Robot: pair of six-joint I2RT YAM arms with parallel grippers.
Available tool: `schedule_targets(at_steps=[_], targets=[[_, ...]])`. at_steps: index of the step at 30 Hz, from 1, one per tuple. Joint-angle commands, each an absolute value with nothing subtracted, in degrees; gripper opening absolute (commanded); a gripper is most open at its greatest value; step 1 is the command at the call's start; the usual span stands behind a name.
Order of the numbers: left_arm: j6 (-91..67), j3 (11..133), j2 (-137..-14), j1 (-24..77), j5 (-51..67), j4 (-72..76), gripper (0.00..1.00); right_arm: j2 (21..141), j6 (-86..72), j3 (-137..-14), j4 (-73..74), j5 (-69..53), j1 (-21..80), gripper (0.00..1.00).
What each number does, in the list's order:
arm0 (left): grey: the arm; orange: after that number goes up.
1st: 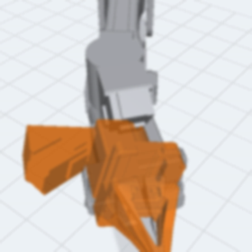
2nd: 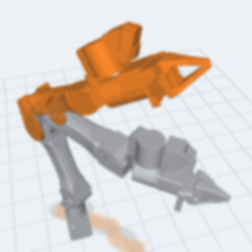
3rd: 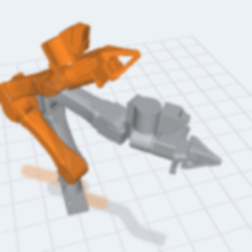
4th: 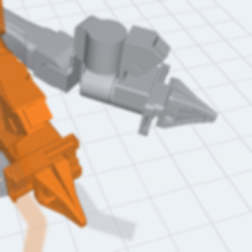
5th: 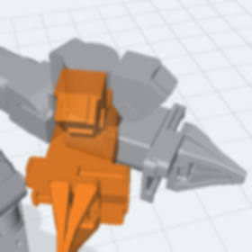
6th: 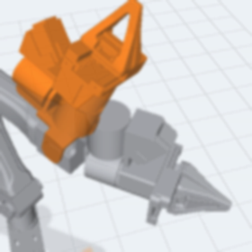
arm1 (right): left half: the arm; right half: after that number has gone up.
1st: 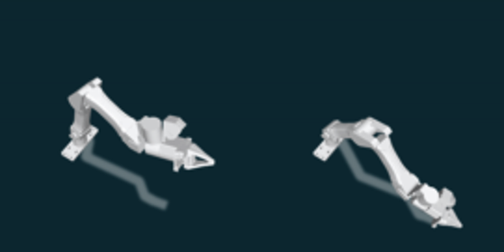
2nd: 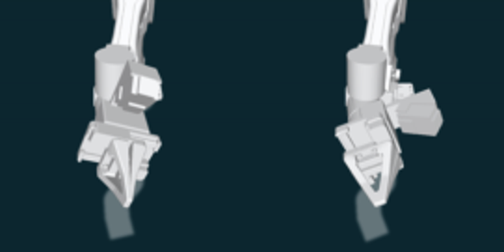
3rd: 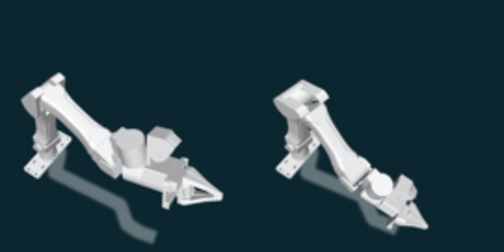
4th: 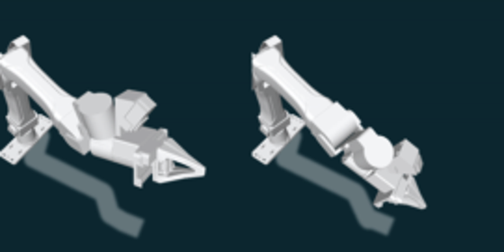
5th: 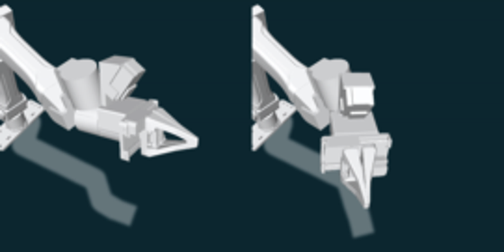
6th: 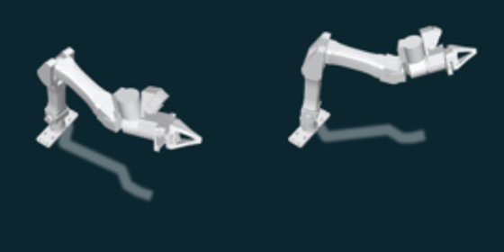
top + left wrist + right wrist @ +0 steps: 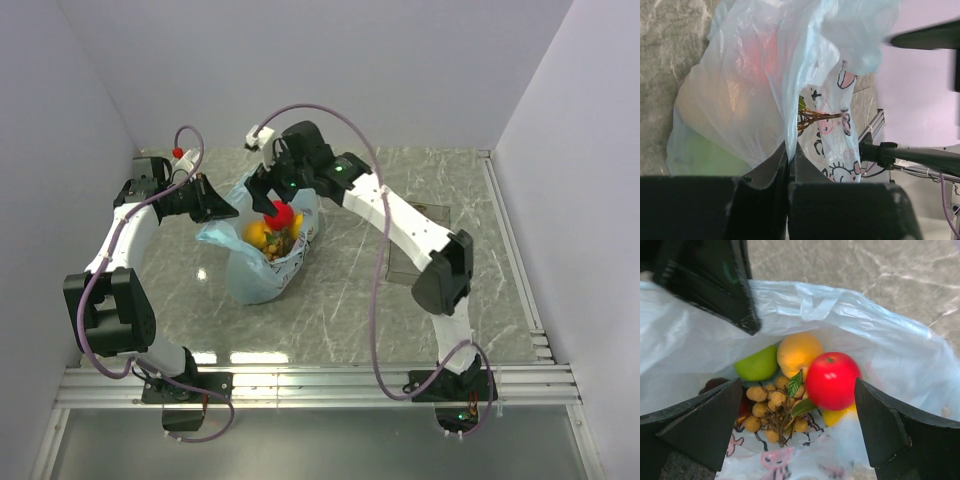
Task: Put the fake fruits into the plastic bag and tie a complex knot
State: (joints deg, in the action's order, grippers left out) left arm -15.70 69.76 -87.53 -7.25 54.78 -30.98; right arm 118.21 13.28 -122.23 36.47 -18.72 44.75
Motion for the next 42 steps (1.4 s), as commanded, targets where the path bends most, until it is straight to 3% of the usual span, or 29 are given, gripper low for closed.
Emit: schedule_targets(at_steps=[1,7,14,28,42], targets=[[-14.2,71.9,-87.2,-7.2,56.6,-30.5,0.07,107.5,11.6,-121.5,32.7,-20.5,44.3,0.99],[-12.2,73.1,-88.0,-7.1,57.0,-31.6,0.08,98.3,5.2,-109.5,24.2,-25.6,34.8,0.97],[-8.7,74.9,-89.7,-7.2,57.2,-34.4,0.08,108.5,0.2,-113.2,25.3,-34.3,23.6,0.76],[-7.4,77.8,-93.2,-6.9,57.0,-35.2,0.09,118.5,-13.6,-112.9,17.5,-48.5,22.4,0.84],[-8.7,77.8,-94.0,-4.7,56.5,-32.7,0.09,125.5,-15.1,-118.5,16.1,-43.2,24.2,0.74]])
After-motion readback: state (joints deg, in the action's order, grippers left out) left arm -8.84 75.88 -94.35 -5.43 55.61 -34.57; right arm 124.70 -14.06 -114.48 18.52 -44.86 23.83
